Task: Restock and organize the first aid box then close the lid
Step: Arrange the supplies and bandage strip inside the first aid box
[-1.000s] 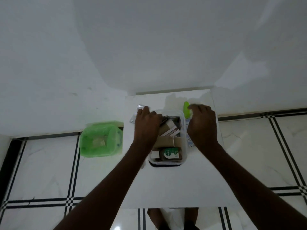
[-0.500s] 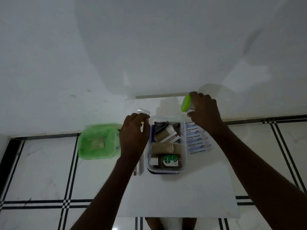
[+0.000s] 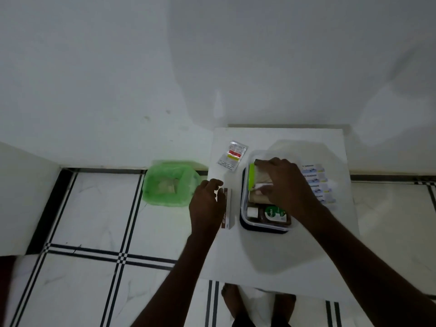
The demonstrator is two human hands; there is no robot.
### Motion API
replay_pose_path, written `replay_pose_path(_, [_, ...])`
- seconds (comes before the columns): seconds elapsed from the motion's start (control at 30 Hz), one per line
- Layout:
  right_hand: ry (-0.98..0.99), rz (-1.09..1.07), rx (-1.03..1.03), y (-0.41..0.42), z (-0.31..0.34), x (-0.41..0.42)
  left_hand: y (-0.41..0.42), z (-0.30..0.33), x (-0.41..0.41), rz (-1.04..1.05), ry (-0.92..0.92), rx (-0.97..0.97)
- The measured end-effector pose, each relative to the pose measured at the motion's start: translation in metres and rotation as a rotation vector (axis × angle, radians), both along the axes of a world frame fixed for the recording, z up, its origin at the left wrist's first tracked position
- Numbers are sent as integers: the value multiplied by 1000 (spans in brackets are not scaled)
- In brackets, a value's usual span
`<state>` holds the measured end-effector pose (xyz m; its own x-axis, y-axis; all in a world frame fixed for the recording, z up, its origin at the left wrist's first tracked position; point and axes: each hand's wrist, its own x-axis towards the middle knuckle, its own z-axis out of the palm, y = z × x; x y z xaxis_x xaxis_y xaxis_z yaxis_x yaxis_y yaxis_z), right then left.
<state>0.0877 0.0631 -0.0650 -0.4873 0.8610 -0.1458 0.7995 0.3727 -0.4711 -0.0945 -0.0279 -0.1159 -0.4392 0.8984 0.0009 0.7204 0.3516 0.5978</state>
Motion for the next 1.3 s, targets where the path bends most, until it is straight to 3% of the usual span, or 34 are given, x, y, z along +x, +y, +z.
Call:
replay_pose_path(0.27, [59, -19, 38, -1, -19, -5, -17, -19, -2, -80, 9, -202])
replay_pose_path(0.57, [99, -90, 46, -7, -17, 0, -1, -16, 13, -87, 93, -325])
replay_pose_path(0.67, [158, -147, 82, -13, -11, 5, 3, -1, 5, -3, 63, -274])
replay_pose_path(0.8, [240, -333, 166, -20, -1, 18, 15, 50, -3, 196, -143, 6])
replay_pose_path(0.9, [282, -434, 204, -24, 3, 30, 33, 88, 16, 66, -442, 68])
replay_pose_path(0.97, [355, -451, 145, -24, 6, 34, 44, 96, 37, -75, -498, 1])
replay_pose_path(1.1, [450, -507, -122, -19, 9, 39, 54, 92, 75, -277, -408, -107])
replay_pose_path(1.2, [401, -501, -141, -14, 8, 43, 53, 84, 78, -358, -347, -127])
replay_pose_path(1.3, [290, -505, -45, -14, 10, 44, 56, 72, 66, -392, 65, -25])
